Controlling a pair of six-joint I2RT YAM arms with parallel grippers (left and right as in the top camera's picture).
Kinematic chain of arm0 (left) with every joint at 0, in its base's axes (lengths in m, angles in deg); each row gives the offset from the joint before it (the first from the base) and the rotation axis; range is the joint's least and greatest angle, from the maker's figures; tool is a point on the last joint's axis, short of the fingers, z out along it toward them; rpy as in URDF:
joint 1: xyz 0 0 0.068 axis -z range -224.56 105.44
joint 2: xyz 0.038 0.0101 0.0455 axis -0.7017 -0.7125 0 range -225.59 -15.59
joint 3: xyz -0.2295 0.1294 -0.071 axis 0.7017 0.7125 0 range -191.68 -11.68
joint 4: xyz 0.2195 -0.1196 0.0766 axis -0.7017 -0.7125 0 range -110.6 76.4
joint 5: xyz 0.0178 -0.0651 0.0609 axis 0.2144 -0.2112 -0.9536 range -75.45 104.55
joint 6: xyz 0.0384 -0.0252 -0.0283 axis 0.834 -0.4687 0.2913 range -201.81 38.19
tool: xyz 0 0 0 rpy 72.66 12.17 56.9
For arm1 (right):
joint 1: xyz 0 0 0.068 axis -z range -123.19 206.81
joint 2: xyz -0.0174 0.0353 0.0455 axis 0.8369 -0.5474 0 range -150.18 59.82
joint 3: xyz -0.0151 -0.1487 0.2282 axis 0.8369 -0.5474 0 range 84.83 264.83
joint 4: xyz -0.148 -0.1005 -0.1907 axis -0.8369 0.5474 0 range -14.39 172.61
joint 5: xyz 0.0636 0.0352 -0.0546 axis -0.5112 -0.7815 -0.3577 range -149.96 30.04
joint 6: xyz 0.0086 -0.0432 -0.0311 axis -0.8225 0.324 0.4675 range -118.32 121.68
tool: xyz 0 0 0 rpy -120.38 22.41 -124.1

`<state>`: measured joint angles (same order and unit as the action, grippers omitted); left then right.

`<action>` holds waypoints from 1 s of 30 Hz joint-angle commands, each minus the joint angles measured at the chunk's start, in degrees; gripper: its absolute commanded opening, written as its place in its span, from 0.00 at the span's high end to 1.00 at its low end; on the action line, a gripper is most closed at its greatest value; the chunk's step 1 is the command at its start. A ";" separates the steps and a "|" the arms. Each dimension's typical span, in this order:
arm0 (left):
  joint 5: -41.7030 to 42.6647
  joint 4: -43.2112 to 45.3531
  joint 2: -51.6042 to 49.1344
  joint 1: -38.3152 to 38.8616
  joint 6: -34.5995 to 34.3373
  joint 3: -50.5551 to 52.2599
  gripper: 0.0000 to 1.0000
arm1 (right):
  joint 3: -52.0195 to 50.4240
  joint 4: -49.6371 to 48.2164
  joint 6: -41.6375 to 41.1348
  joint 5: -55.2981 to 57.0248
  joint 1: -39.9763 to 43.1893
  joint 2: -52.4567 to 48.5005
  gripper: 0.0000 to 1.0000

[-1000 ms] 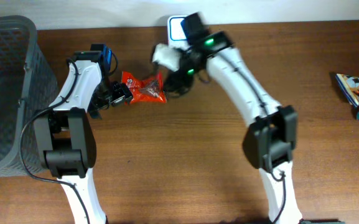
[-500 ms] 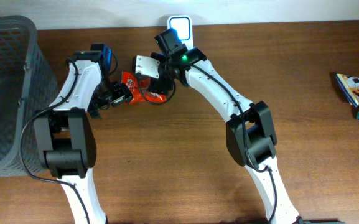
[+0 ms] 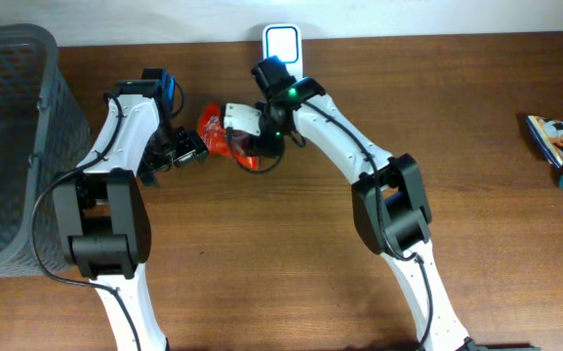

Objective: Scan the item barcode
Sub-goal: 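Grasp the red Hacks candy bag from the left gripper with right gripper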

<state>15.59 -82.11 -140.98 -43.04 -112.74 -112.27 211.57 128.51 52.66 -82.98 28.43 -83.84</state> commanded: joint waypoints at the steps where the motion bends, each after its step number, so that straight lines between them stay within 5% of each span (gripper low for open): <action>1: -0.44 -0.04 -0.31 -0.20 -0.33 0.28 0.01 | -0.09 3.76 -5.49 1.20 2.27 -0.28 0.63; 6: -0.44 -0.07 -0.31 -0.20 -0.33 0.28 0.01 | -0.07 8.11 -11.76 1.25 3.06 1.46 0.61; 11: -0.42 -0.07 -0.31 -0.20 -0.33 0.28 0.01 | 0.13 0.24 -24.09 1.25 2.91 4.81 0.39; 17: -0.42 -0.07 -0.31 -0.20 -0.33 0.28 0.01 | 0.22 -13.00 -49.64 1.20 2.64 4.94 0.44; 30: -0.42 -0.04 -0.31 -0.20 -0.33 0.28 0.01 | -0.59 -12.59 -51.54 10.27 -4.42 2.67 0.43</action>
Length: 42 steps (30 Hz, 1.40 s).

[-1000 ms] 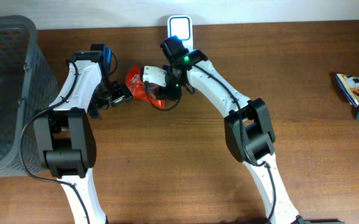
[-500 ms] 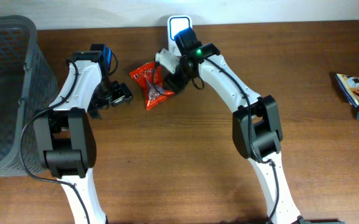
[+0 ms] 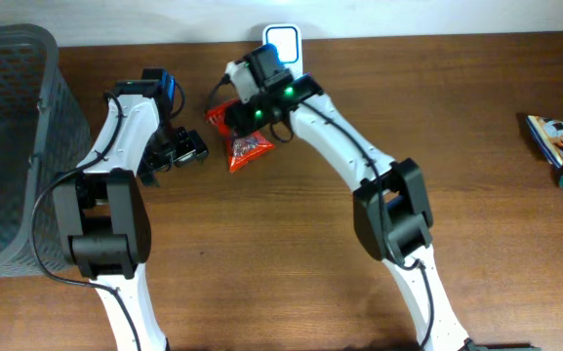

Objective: Scan the item barcode
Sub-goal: 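Grasp the red Hacks candy bag from the left gripper with right gripper, then lift the red Hacks bag and hold it in front of the scanner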

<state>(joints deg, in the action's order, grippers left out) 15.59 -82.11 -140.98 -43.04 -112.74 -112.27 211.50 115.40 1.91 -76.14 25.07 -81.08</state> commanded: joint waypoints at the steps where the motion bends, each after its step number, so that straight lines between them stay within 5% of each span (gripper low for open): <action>1: -0.42 -0.04 -0.31 -0.20 -0.33 0.28 0.01 | -1.20 0.42 -0.79 3.98 -1.22 -0.33 0.43; 10: -0.42 -0.07 -0.31 -0.20 -0.33 0.28 0.01 | -8.55 -1.79 -0.74 8.57 -1.18 -0.39 0.44; 15: -0.42 -0.04 -0.31 -0.20 -0.33 0.28 0.01 | -11.19 -2.64 -0.74 9.70 -1.18 -0.39 0.58; 25: -0.42 -0.07 -0.31 -0.20 -0.33 0.28 0.01 | -11.17 9.18 -2.86 20.98 -1.18 -0.26 0.66; 29: -0.42 -0.04 -0.31 -0.20 -0.33 0.28 0.01 | -10.78 10.32 -2.89 20.90 -1.20 -0.15 0.45; 36: -0.44 -0.07 -0.31 -0.20 -0.33 0.28 0.01 | -10.60 5.88 -2.89 6.80 -1.29 -0.15 0.26; 39: -0.42 -0.07 -0.31 -0.20 -0.33 0.28 0.01 | -10.64 5.53 -2.86 4.96 -1.29 -0.24 0.02; 40: -0.42 -0.04 -0.31 -0.20 -0.33 0.28 0.01 | -10.64 5.16 -2.86 5.03 -1.29 -0.24 0.01; 41: -0.42 -0.07 -0.31 -0.20 -0.33 0.28 0.01 | -10.64 4.98 -2.89 5.33 -1.29 -0.24 0.13; 42: -0.42 -0.04 -0.31 -0.20 -0.33 0.28 0.01 | -10.64 4.98 -3.19 6.38 -1.29 -0.24 0.51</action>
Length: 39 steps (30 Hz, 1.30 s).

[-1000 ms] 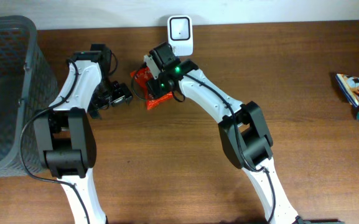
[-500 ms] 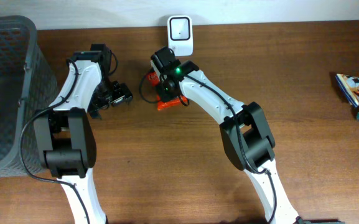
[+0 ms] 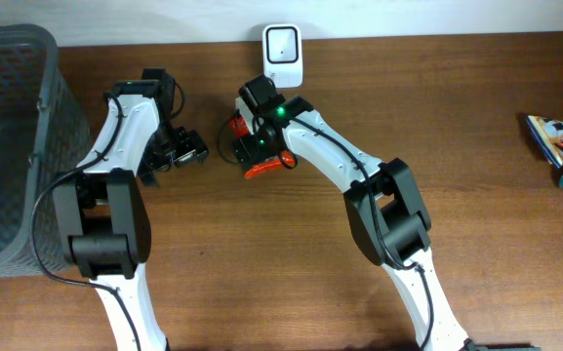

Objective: Scan the item barcode
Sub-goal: 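Lift the red Hacks bag and hold it in front of the scanner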

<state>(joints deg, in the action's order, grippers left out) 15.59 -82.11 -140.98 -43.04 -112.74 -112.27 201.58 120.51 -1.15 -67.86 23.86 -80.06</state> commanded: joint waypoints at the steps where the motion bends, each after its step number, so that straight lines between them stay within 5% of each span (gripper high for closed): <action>1: -0.42 -0.07 -0.31 -0.20 -0.33 0.28 0.01 | -0.72 0.09 -2.62 0.52 -0.09 -1.27 0.74; 7: -0.44 -0.07 -0.31 -0.20 -0.33 0.28 0.01 | -0.72 0.94 -8.66 8.83 -0.09 -1.27 0.79; 11: -0.42 -0.04 -0.31 -0.20 -0.33 0.28 0.01 | 1.05 0.96 -11.50 8.79 0.72 -0.46 0.96; 21: -0.42 -0.04 -0.31 -0.20 -0.33 0.28 0.01 | 16.72 1.01 -11.63 8.63 6.99 1.95 0.96; 39: -0.42 -0.07 -0.31 -0.20 -0.33 0.28 0.01 | 15.56 -29.99 -11.61 18.03 11.28 -3.85 0.96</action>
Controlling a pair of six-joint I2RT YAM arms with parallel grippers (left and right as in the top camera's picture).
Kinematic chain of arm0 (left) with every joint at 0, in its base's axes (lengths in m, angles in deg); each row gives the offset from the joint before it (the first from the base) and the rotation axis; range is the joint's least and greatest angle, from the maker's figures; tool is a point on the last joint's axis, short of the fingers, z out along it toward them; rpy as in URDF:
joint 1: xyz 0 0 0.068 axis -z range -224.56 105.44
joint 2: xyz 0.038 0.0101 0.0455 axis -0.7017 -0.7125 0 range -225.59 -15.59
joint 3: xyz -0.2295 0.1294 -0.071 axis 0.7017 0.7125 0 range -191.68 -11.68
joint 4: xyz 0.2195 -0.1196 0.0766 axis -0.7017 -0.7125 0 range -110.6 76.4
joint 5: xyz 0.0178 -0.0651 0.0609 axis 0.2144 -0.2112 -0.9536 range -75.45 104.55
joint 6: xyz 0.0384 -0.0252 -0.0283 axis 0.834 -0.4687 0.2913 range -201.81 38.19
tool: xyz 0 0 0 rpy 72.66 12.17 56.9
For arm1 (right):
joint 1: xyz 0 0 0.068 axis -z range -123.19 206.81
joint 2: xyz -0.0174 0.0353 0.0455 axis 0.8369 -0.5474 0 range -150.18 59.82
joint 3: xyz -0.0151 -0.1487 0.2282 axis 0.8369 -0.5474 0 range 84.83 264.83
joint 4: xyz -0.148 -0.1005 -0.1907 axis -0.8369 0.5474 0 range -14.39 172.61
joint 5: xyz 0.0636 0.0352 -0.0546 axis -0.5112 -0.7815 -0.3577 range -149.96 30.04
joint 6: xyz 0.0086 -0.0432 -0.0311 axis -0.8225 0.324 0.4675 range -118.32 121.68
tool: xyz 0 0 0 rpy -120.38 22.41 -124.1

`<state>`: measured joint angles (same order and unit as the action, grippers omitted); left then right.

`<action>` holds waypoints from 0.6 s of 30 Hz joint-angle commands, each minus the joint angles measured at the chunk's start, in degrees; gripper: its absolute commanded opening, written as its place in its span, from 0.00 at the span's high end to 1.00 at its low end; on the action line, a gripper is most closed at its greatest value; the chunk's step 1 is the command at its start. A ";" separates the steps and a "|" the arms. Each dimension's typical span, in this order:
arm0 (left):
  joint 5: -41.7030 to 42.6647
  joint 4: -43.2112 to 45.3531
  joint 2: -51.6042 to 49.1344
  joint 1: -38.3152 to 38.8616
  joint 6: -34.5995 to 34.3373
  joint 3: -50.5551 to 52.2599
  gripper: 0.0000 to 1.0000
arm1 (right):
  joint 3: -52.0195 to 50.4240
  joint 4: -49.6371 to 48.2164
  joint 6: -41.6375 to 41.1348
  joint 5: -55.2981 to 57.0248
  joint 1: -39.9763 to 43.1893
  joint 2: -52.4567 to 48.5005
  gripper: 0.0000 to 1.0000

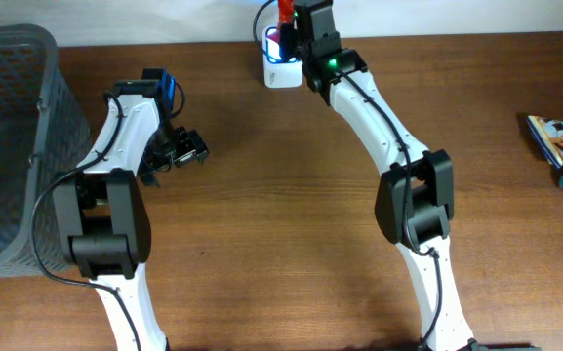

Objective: Scan the item barcode
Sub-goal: 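Lift the red Hacks bag and hold it in front of the scanner, then carry the red bag to the right edge pile and release it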

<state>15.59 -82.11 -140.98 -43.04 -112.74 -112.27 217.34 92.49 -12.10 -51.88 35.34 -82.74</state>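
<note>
The white barcode scanner (273,76) stands at the table's back edge, partly covered by my right arm. My right gripper (287,27) is directly over it, shut on a red snack packet (284,11), of which only a small red part shows at the top of the overhead view. The scanner's face is mostly hidden. Far to the left, my left gripper (191,148) hangs over the wood, open and empty.
A dark grey mesh basket (8,146) fills the left edge of the table. Several colourful snack packets (562,141) lie at the far right edge. The left arm's body stands in the front left.
My right gripper has moved with the red packet from the table in front of the scanner back to right above the scanner. The left arm has not moved.
First both grippers met at the red packet between them. Then the right gripper alone held it, near the scanner, with the left gripper apart and open. Later the packet was lower, in front of the scanner. Now it is held over the scanner.
</note>
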 commanded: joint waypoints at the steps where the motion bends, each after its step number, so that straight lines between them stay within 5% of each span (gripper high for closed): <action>1: -0.42 -0.07 -0.31 -0.20 -0.33 0.28 0.01 | -0.20 -2.29 -0.63 2.10 -0.20 -1.42 0.96; 18: -0.44 -0.07 -0.31 -0.20 -0.33 0.28 0.01 | -0.17 -5.35 7.74 8.70 0.61 1.40 0.96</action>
<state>15.59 -82.11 -140.98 -43.04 -112.74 -112.27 216.92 87.16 -6.02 -45.94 35.38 -86.59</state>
